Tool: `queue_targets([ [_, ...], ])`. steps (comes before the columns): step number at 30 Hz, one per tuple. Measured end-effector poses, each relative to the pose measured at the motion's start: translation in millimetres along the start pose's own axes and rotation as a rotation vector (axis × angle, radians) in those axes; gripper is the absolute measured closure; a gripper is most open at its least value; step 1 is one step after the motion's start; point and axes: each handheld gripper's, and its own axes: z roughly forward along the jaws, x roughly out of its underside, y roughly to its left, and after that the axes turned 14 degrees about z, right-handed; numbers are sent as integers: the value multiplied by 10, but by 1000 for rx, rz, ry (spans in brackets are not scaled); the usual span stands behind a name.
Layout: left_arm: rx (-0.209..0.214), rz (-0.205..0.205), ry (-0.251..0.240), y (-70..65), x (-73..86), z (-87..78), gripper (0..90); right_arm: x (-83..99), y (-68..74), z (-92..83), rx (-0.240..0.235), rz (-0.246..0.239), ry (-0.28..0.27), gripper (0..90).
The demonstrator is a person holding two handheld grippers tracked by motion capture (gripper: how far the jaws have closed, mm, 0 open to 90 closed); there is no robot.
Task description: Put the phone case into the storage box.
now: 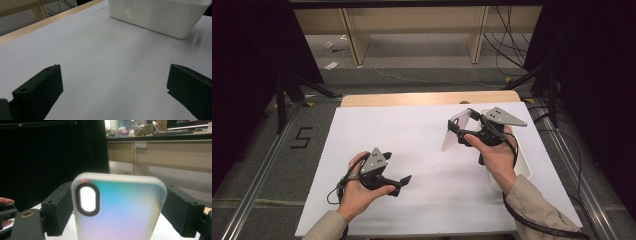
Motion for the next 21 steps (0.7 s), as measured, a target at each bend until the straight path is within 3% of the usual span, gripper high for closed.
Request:
queue_targets([
  [21,-2,-2,-5,6,-3,-1,0,-71,-81,-49,25,12,-20,179],
])
